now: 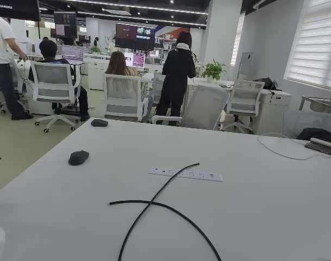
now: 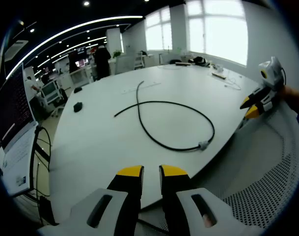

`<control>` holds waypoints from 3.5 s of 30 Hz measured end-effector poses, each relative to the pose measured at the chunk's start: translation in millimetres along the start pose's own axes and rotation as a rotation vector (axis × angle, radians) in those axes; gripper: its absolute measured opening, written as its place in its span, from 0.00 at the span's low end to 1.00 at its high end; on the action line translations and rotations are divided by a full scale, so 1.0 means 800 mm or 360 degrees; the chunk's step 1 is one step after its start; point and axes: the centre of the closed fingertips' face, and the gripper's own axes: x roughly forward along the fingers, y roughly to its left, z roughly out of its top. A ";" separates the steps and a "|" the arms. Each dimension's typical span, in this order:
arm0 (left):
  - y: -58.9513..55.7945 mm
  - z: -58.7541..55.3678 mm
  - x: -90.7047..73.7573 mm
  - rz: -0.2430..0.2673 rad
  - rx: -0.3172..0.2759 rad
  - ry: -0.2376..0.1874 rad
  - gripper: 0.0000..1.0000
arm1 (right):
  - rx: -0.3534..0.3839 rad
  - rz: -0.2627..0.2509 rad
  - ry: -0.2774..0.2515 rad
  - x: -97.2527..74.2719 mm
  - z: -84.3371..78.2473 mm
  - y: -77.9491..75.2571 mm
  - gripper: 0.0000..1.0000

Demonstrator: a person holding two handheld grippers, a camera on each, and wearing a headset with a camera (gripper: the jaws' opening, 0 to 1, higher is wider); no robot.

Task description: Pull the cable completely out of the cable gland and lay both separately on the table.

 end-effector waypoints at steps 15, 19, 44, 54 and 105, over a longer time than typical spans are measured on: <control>0.005 0.004 -0.002 0.0036 -0.0010 -0.0027 0.19 | -0.0001 0.0035 0.0016 0.002 -0.001 0.004 0.27; 0.008 0.006 -0.003 0.0061 0.0001 -0.0044 0.18 | -0.0004 0.0045 0.0025 0.002 -0.002 0.006 0.27; 0.009 0.005 -0.003 0.0075 0.0008 -0.0025 0.14 | 0.0006 0.0078 0.0034 0.003 -0.004 0.008 0.25; 0.007 -0.001 -0.001 0.0066 0.0024 0.0023 0.13 | -0.0002 0.0086 0.0029 0.004 -0.003 0.008 0.24; -0.182 -0.004 0.159 -0.1037 0.1385 0.0497 0.21 | 0.0024 0.0062 -0.0022 0.004 0.002 0.004 0.18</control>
